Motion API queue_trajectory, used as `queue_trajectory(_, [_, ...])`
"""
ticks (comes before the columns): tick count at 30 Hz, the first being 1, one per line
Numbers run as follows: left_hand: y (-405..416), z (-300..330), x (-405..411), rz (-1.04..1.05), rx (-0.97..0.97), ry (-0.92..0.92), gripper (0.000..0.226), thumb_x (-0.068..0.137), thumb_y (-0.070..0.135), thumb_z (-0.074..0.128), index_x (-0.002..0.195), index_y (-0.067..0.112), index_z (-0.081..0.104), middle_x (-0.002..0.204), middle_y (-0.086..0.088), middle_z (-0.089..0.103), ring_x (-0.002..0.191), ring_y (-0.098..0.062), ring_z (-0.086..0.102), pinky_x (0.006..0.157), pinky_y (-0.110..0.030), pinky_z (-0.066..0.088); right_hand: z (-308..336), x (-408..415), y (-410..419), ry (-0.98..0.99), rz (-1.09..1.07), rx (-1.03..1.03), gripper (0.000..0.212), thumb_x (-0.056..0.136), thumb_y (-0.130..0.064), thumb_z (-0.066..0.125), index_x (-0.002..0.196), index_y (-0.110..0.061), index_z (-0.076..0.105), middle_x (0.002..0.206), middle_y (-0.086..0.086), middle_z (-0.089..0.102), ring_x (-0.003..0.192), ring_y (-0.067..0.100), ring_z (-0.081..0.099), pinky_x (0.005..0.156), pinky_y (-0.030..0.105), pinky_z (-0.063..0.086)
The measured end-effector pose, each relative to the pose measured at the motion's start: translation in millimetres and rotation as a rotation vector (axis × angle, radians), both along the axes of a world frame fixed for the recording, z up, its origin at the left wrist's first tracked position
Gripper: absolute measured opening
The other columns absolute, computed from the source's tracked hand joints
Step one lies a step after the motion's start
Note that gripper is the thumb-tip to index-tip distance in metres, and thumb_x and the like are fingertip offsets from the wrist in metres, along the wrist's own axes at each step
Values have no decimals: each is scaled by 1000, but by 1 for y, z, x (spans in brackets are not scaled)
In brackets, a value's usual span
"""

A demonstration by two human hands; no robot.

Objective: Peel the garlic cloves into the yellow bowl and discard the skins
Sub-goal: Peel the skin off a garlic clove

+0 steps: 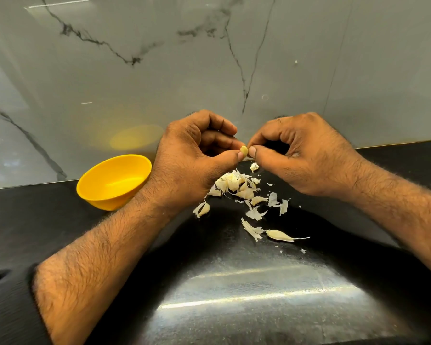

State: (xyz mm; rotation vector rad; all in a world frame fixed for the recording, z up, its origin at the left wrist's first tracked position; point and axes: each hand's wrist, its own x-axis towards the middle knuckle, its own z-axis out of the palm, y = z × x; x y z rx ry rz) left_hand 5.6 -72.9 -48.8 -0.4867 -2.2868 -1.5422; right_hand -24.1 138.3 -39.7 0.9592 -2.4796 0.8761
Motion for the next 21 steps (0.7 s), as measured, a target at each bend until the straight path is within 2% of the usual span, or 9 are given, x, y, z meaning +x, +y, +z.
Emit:
queue_trajectory(5, [1, -1, -1, 9, -24, 16, 33, 85, 4, 87, 113, 7, 68, 95, -3, 82, 87, -15, 80, 80, -35, 66, -1, 1, -2, -27, 4, -8, 18, 100, -36, 64, 93, -25, 77, 69, -11, 66, 68, 7, 64, 57, 15, 50])
queue_trajectory(12, [1, -1, 0, -23, 28, -16, 33, 84, 1, 87, 112, 3, 68, 95, -6, 82, 88, -18, 80, 80, -35, 66, -3, -2, 1, -10, 15, -9, 16, 101, -29, 64, 94, -24, 77, 74, -9, 67, 68, 12, 65, 60, 29, 53])
queue_trajectory(17, [-1, 0, -1, -58, 79, -25, 35, 85, 0, 86, 113, 1, 67, 96, -9, 82, 91, -21, 81, 82, -36, 66, -3, -2, 3, -41, 29, -48, 15, 102, -26, 65, 94, -24, 78, 71, -6, 69, 66, 12, 66, 60, 30, 55])
queue_trajectory(19, [-2, 1, -2, -62, 130, -18, 36, 85, -1, 86, 114, 0, 66, 97, -11, 81, 92, -24, 80, 84, -39, 66, -3, -4, 2, -166, 40, -156, 17, 102, -31, 66, 95, -22, 78, 77, -2, 74, 69, 12, 70, 65, 30, 59])
queue_trajectory(21, [-2, 1, -3, -62, 157, 9, 37, 84, -1, 86, 115, -1, 64, 97, -11, 81, 92, -25, 80, 85, -39, 66, -6, -5, -1, -422, 91, -345, 30, 98, -42, 66, 98, -15, 78, 84, 4, 77, 72, 18, 72, 71, 36, 61])
